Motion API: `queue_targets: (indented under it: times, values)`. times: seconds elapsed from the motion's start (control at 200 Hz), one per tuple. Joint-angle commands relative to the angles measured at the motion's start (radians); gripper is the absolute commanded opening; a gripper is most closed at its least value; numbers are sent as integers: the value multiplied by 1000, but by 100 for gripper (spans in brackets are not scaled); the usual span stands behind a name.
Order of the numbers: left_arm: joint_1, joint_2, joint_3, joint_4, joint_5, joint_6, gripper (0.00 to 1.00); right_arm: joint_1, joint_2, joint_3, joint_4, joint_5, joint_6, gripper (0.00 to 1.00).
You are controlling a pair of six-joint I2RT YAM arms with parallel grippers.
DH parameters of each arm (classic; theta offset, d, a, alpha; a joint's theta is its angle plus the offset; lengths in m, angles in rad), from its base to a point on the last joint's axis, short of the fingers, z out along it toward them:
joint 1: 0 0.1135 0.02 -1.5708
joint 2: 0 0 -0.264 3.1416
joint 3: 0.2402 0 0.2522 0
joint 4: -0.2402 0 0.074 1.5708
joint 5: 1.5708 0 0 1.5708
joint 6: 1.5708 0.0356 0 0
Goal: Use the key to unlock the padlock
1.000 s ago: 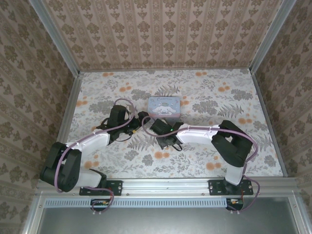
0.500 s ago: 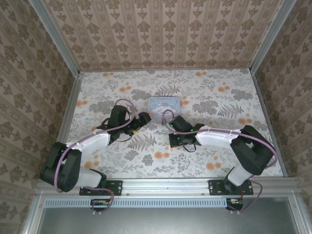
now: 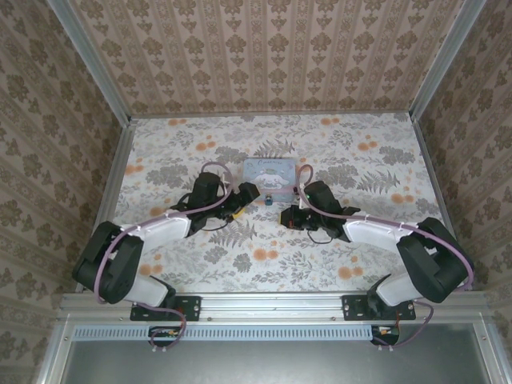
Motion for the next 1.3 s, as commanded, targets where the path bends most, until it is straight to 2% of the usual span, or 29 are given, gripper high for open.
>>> queue_targets:
  times: [0.0, 0.375, 0.63, 1.085, 1.295]
  values:
    - [-26, 31, 36, 88, 10, -84, 95, -15, -38, -18, 105, -71, 73, 0]
    - [-106, 146, 18, 407, -22, -392, 81, -39, -94, -6, 167, -81, 138, 0]
    - [-142, 198, 17, 567, -45, -544, 77, -39, -92, 23, 174, -77, 148, 0]
    - [-171, 264, 7, 689, -55, -622, 76, -39, -53, 58, 203, -88, 167, 0]
    - [-167, 271, 1, 709, -65, -621, 70, -38, -53, 34, 206, -90, 168, 0]
